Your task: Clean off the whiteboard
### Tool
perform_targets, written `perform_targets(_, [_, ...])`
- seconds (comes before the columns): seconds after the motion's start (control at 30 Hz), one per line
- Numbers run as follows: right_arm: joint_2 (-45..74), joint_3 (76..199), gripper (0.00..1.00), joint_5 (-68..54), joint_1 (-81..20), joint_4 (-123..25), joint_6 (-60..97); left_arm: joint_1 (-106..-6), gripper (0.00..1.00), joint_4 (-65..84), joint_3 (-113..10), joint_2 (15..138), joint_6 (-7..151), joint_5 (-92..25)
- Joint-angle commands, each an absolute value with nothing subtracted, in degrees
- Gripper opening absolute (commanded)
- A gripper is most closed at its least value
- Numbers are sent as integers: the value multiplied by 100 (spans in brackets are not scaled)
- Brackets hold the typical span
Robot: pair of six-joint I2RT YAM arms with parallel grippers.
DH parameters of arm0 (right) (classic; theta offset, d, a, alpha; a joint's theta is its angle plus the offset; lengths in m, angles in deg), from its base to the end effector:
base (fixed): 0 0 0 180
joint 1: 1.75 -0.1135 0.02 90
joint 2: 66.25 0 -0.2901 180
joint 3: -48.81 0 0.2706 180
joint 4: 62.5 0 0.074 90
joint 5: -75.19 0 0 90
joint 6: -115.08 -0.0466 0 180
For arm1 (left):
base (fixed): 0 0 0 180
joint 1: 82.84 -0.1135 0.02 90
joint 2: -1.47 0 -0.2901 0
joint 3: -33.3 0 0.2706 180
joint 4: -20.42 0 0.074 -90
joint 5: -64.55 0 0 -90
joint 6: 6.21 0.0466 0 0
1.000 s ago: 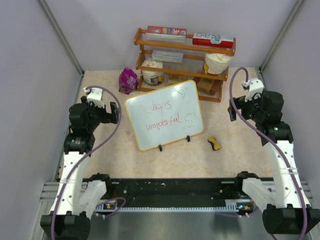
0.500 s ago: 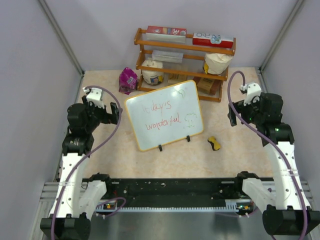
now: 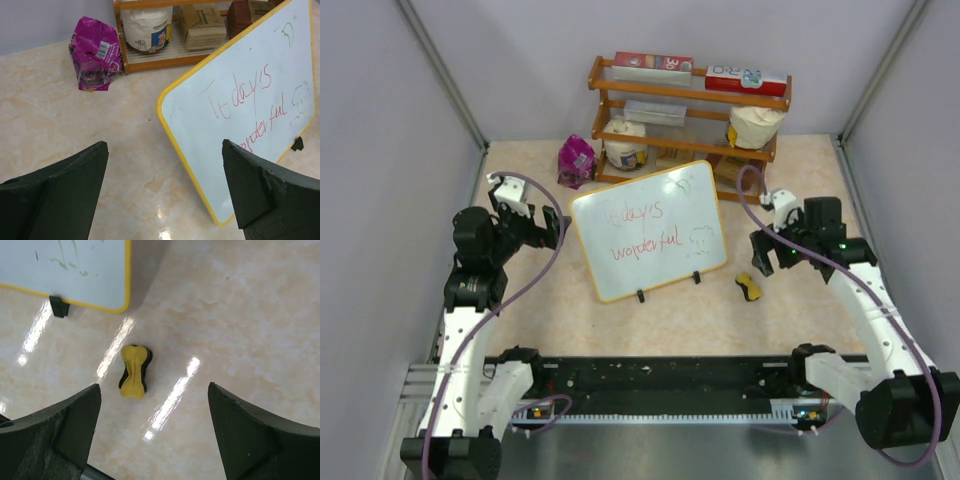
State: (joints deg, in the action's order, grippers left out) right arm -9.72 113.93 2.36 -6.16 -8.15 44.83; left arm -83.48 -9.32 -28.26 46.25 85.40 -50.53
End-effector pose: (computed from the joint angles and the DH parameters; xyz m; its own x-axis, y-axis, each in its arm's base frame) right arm 0.2086 0.0299 0.3110 -0.5781 -0.3684 -0.7281 -0.5038 0.8630 -0.0367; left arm 0.1866 -0.0177 0.3699 -0.2128 0.0231 -0.9768 0.4091 0.9100 -0.0676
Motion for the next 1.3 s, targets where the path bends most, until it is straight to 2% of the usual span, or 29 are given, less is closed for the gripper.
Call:
perform_targets(0.0, [-729, 10971, 84, 51, -1123, -1206, 4407, -8337, 99, -461, -2908, 4656, 8511, -5217])
perform_targets(0.13, [-491, 10697, 82, -390, -1791, -1523, 4354, -8337, 99, -399, -2899, 4674, 8511, -5155])
perform_targets(0.27, [17, 10600, 77, -619, -1968, -1743, 4266, -8337, 99, -373, -2881, 4674, 8537, -5093])
perform_targets(0.63, [836, 10477, 66, -944, -2267, -1919, 4213, -8328, 99, -241, -2750, 4717, 8581, -5014])
perform_targets(1.27, [1434, 10424, 47, -1190, -2311, -1928, 4275, -8337, 99, -100, -2635, 4744, 8643, -5006])
